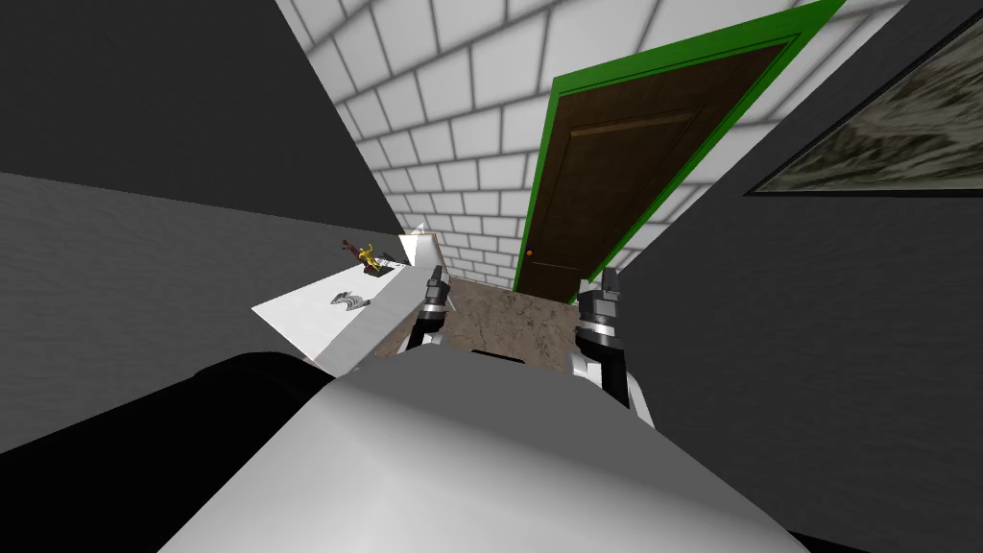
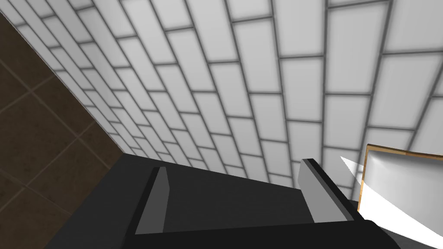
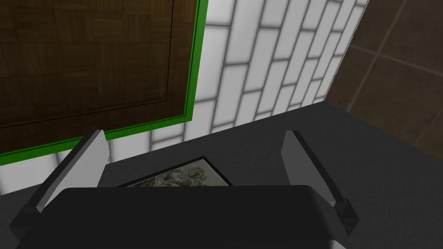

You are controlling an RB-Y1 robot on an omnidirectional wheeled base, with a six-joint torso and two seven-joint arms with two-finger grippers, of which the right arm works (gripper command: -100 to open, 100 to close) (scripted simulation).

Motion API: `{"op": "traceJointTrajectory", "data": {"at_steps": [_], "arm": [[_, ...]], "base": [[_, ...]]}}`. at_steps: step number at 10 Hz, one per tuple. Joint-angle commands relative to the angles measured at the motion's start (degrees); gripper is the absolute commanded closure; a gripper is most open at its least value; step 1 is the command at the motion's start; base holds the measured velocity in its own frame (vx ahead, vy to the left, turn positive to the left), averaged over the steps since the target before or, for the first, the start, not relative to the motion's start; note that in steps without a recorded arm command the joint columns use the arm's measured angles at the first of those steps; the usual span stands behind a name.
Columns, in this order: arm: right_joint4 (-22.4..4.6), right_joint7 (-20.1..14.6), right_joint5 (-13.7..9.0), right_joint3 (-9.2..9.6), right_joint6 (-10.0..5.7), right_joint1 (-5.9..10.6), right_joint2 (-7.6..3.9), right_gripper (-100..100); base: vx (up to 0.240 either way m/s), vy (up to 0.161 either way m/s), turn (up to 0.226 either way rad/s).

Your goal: Pull the door open

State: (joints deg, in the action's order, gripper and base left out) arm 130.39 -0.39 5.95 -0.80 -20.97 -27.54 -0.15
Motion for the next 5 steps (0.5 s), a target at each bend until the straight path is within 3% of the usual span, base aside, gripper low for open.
{"op": "traceJointTrajectory", "data": {"at_steps": [1,5], "arm": [[-1.32,0.96,0.43,-0.23,-0.51,0.37,-0.4,-100],[-5.14,3.75,1.67,-0.91,-1.98,1.44,-1.36,-100]], "base": [[0.15,-0.015,-0.009],[0.17,0.03,-0.043]]}}
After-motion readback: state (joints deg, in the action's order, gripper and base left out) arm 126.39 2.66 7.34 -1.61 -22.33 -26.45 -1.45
